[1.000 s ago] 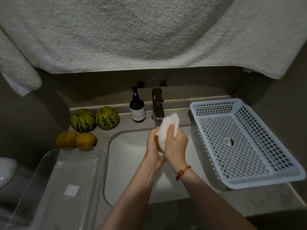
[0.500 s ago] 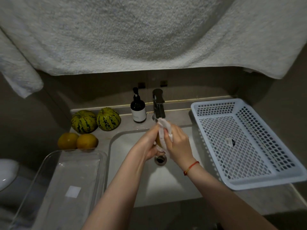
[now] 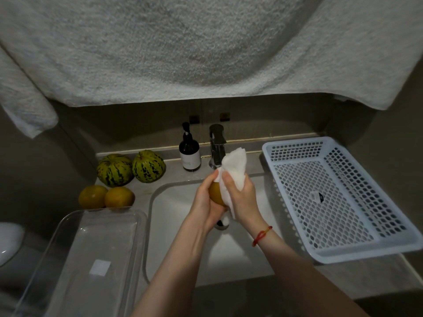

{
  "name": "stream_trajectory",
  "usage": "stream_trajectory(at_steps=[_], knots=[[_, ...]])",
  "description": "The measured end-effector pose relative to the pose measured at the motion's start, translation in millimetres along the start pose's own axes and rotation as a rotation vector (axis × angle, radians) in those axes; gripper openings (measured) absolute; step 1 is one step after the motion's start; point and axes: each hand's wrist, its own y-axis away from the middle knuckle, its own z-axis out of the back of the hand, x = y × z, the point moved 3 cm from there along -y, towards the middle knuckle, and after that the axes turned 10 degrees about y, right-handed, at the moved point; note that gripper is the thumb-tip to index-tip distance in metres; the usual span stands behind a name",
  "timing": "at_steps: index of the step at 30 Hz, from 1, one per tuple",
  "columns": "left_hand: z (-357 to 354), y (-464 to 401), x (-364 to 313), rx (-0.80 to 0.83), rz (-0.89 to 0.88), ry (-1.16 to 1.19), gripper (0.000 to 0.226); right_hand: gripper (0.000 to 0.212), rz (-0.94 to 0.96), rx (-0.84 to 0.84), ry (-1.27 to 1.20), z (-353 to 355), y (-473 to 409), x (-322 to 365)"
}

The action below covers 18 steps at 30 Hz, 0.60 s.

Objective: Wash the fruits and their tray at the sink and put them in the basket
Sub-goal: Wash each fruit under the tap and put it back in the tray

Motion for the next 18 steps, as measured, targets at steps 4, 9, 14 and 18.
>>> stream_trajectory(at_steps=[4,9,14,18], knots=[[-1,0,3,0.003,-0.057,-0.089,0.044,0.023,0.09,-0.188,0.247,6,-2,0],[5,-6,8,-0.047,-0.153,-0.208,0.046,0.032,-0.22,-0.491,0.117,8,-10,-7],[6,-6,5,-0.046,0.053,0.009,0.05,0.024,-0.306,-0.329,-0.181,8,-8,-10],[1,-2,1,-0.036,0.142,0.075,0.053,0.051,-0.04,-0.075,-0.029,-3,3,-7]])
